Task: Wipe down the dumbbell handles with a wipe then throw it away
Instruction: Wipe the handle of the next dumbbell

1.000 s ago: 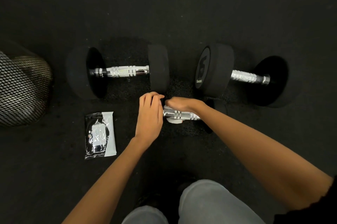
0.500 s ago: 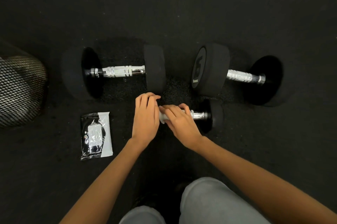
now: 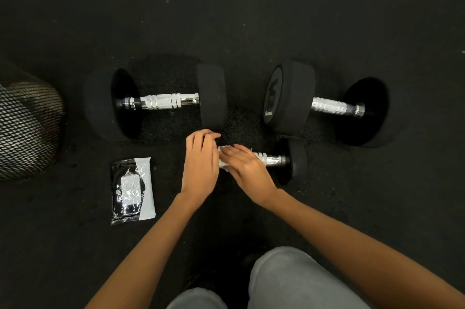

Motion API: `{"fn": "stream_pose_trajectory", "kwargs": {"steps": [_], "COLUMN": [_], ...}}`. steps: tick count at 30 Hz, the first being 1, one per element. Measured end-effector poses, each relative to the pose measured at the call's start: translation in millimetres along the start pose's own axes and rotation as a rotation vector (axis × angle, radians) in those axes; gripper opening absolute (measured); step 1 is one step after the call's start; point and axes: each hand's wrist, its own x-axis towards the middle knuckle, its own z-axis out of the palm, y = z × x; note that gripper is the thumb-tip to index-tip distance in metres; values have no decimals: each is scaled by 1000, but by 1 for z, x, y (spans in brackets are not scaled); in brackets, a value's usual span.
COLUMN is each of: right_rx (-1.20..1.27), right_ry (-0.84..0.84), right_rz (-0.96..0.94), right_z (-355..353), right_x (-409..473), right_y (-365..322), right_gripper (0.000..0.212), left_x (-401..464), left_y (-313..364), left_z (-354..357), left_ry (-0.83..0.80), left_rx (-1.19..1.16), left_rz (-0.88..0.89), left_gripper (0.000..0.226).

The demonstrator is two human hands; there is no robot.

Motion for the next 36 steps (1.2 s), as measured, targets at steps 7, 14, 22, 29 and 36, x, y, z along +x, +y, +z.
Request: {"fn": "stream_pose_trajectory", "kwargs": {"steps": [7, 14, 22, 29, 36], "right_rx": [-28, 40, -30, 55, -6], "right_ry": [18, -3, 10, 7, -58], "right_rz": [-60, 63, -25, 190, 134], "right_z": [-17, -8, -14, -7, -8], "right_x": [-24, 2, -22, -1, -18], "right_y": [22, 2, 20, -4, 0], "right_gripper": [37, 35, 37, 35, 47], "left_x": [-1, 0, -2, -3, -9], "left_y": [-3, -1, -3, -4, -7], "left_z": [3, 1, 3, 2, 2], "left_ry": [20, 17, 33, 18, 15], "left_rx": [-24, -20, -38, 64, -69], "left_rz": [-3, -1, 8, 1, 9], "left_gripper": [40, 43, 41, 42, 40]}}
